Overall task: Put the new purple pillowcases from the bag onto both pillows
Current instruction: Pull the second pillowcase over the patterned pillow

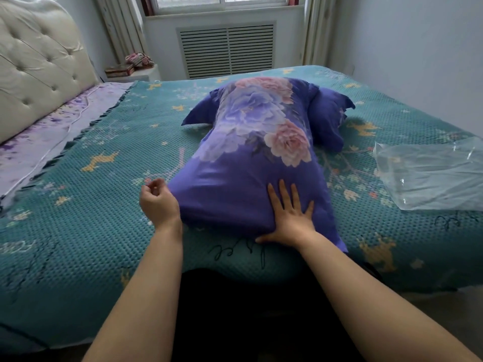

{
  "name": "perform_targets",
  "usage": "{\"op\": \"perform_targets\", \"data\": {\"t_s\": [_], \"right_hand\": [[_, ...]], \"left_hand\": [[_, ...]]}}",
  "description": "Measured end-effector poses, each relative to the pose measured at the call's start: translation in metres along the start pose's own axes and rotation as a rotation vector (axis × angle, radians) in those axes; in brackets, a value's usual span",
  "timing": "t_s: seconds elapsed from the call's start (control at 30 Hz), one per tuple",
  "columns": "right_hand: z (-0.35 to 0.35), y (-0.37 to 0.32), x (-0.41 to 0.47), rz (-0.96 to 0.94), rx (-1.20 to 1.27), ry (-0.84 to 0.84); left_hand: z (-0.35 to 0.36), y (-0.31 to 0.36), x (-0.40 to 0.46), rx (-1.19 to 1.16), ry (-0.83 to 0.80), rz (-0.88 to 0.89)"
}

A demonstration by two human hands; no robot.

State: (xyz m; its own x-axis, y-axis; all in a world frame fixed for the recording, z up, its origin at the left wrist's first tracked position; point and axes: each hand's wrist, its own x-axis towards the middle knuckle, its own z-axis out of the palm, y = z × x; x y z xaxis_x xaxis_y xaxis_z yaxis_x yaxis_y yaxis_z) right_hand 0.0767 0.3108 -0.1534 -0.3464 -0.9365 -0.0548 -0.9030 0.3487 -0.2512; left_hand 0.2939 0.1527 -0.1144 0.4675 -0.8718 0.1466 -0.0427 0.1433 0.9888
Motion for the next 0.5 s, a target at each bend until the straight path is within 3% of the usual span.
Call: {"op": "perform_targets", "data": {"t_s": [0.07,0.2,0.27,0.33,0.4,0.47,0.5], "right_hand": [[-0.001,0.002,-0.003,-0.013,-0.020,0.010],[0.003,0.002,-0.009,-0.082,-0.063,0.075],[0.004,0.004,-0.009,-0.122,-0.053,0.204],[0.004,0.006,-0.010,-0.178,-0.012,0.471],[0.008,0.007,-0.007,-0.247,0.038,0.756],[0.009,0.006,-0.003,-0.283,0.063,0.884],[0.008,0.004,-0.002,-0.298,0.070,0.908]], "left_hand": [[-0.018,-0.014,0.004,0.077,0.130,0.042],[-0.059,-0.077,-0.001,0.232,0.234,-0.424],[-0.061,-0.081,-0.002,0.383,0.153,-0.358],[-0.059,-0.077,-0.001,0.539,0.054,-0.137],[-0.055,-0.070,-0.002,0.612,-0.049,0.361],[-0.044,-0.055,-0.013,0.624,-0.312,0.852],[-0.035,-0.045,-0.023,0.652,-0.486,0.990]]}}
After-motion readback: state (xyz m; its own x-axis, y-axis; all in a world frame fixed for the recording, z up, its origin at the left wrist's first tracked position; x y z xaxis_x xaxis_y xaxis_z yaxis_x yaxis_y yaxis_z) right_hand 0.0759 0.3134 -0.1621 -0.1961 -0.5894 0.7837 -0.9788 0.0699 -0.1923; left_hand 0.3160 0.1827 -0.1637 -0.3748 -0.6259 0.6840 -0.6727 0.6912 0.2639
